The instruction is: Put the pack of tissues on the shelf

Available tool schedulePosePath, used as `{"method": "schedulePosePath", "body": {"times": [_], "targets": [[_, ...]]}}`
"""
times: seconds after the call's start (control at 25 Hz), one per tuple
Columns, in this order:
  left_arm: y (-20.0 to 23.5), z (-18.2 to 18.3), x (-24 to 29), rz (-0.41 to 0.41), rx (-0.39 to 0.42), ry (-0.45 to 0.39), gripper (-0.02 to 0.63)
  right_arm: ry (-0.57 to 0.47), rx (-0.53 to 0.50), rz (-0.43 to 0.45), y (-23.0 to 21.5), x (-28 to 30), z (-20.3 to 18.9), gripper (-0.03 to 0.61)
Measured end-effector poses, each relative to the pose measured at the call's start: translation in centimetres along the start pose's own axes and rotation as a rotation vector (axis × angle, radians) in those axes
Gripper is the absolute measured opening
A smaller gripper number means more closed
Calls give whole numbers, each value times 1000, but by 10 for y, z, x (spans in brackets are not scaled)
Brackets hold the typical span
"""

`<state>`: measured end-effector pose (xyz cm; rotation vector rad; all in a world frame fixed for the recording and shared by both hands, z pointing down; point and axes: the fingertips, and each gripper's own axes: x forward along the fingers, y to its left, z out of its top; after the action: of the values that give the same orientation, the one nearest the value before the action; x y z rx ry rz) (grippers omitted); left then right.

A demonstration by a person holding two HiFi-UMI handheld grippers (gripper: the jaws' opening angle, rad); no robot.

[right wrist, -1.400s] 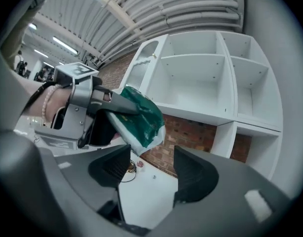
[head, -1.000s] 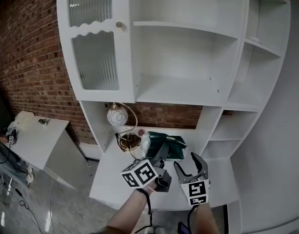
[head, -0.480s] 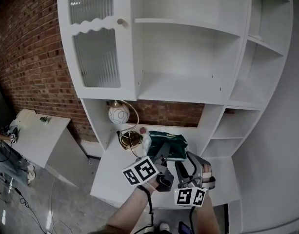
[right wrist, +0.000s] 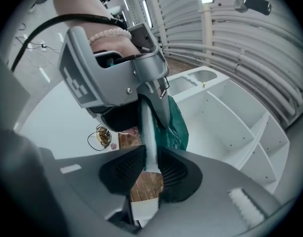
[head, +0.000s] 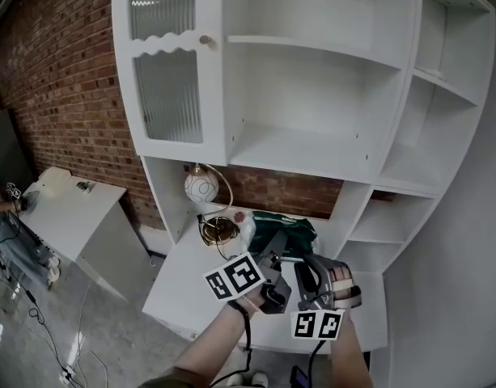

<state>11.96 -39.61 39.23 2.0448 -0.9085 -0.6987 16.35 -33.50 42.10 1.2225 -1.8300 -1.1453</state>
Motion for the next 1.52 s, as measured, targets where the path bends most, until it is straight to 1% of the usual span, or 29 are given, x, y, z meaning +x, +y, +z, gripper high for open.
{"method": "schedulePosePath", "body": {"times": [0.2, 0.28, 0.4, 0.48, 0.6, 0.8, 0.88, 0.96, 1.08, 1.24, 1.52], "targets": [[-1, -5, 7, 12, -28, -23, 103, -17, -23, 16, -3, 2, -9, 83], [-2, -7, 9, 14, -10, -26, 104, -22, -15, 11, -6, 1, -12, 77], [-6, -9, 14, 6, 40, -31, 112, -24, -10, -9, -13, 1, -17, 74], [-10, -11, 16, -2, 89, -28, 129, -24, -7, -17, -17, 0, -20, 72], [-17, -15, 18, -23, 188, -6, 172, -35, -21, -36, -25, -1, -23, 71], [-28, -20, 17, -74, 375, 50, 281, -55, -53, -72, -33, -4, -21, 69], [-31, -20, 14, -89, 430, 71, 317, -57, -57, -88, -36, -5, -20, 69], [-32, -18, 12, -104, 472, 94, 338, -57, -64, -104, -40, -5, -19, 69], [-32, -11, 6, -117, 533, 115, 345, -59, -90, -120, -46, -3, -15, 67], [-39, -1, 1, -145, 636, 147, 345, -56, -117, -142, -54, 1, -8, 67], [-60, 25, 2, -235, 792, 199, 345, -33, -84, -206, -82, 15, 6, 67]]}}
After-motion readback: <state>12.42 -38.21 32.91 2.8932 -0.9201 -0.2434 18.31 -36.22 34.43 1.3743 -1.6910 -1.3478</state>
